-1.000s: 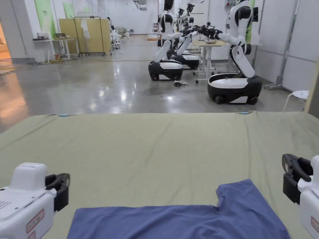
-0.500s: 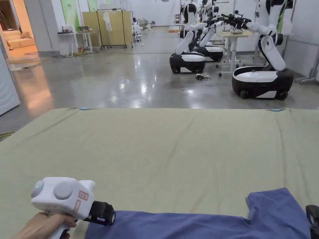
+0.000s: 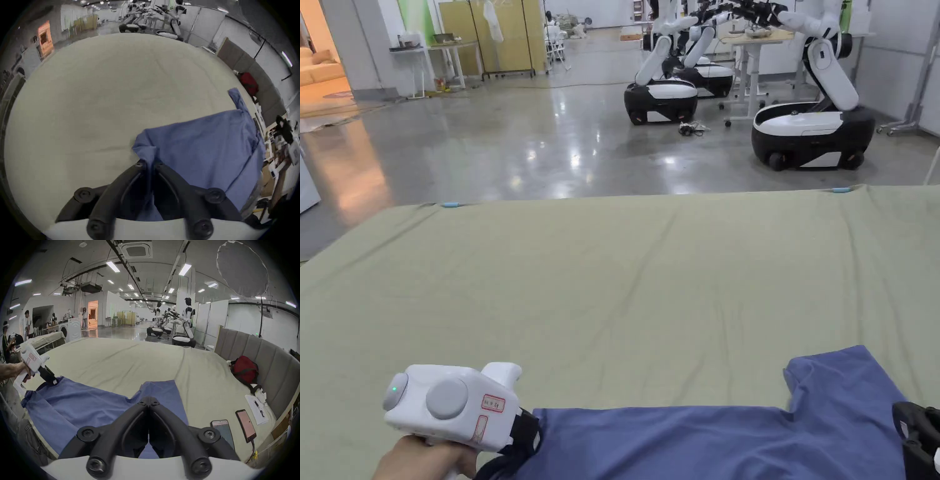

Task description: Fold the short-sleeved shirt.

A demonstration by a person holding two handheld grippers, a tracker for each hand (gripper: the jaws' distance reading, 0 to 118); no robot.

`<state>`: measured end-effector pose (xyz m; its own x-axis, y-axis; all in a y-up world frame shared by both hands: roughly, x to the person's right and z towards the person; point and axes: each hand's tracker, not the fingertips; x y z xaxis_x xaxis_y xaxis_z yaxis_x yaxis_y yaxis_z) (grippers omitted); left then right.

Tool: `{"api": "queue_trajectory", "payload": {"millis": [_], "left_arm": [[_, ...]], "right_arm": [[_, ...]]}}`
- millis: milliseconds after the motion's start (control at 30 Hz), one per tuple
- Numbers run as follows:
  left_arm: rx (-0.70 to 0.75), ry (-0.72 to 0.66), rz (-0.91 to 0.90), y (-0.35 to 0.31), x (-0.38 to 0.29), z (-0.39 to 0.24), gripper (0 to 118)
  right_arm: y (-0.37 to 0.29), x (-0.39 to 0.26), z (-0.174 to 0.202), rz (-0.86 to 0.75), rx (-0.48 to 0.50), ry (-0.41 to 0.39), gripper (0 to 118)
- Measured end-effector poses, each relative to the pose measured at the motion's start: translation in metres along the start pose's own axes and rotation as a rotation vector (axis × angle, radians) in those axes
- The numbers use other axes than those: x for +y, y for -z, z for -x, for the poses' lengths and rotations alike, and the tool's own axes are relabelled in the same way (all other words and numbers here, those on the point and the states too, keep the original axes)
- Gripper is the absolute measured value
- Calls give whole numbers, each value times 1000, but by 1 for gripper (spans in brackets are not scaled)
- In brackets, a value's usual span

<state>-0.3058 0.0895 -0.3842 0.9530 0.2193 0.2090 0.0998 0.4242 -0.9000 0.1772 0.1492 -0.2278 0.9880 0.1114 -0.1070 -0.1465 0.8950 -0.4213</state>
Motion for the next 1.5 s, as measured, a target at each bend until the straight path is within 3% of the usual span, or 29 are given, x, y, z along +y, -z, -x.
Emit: {"api": "queue_trajectory", "payload": {"millis": [200,267,300,333,367,400,533,633,667,700,733,767,800,833,867,933,1133,1300,1367,1500], "left_arm": [[12,32,-7,8,-7,-1,6],[3,21,-14,10,-10,-1,6],[7,27,-20,12,-11,-1,6],[16,37,-27,13,-13,-3,6],[26,56,-31,13,-14,-5,6],[39,79,-36,13,-15,-6,6],[55,105,-45,13,-16,-9,6],[42,85,-43,11,-14,-6,7],[35,74,-49,11,-15,-5,8],[30,56,-60,11,-16,-4,8],[25,40,-72,11,-17,-4,8],[26,34,-87,11,-18,-4,8],[29,30,-90,10,-19,-6,8],[29,32,-101,7,-21,-13,8],[29,31,-124,4,-22,-15,8],[11,23,-139,0,-20,-16,8],[-159,-138,-297,-36,-14,-4,8],[-181,-109,-315,-63,-22,-8,8],[-108,-92,-289,-64,-25,-13,8],[-220,-129,-319,-81,-46,-13,8]], "right_arm": [[13,-1,-38,32,-6,41,3],[34,3,-59,109,8,62,10],[53,7,-71,176,37,62,26],[75,10,-84,252,60,54,54],[96,11,-93,306,75,48,97],[123,11,-102,391,75,33,109],[204,5,-115,642,41,0,110],[233,-1,-110,711,113,5,110],[233,2,-108,695,94,2,105],[228,5,-107,659,100,-9,86],[220,9,-108,612,127,-18,59],[214,12,-107,601,113,-22,8],[209,15,-107,556,98,-28,3],[207,15,-108,561,128,-10,3],[206,16,-108,562,99,-8,3],[201,16,-107,545,98,-39,3],[156,36,-114,392,125,42,3],[102,55,-101,258,147,62,3],[93,57,-97,265,129,47,3],[56,57,-88,180,158,60,3]]}}
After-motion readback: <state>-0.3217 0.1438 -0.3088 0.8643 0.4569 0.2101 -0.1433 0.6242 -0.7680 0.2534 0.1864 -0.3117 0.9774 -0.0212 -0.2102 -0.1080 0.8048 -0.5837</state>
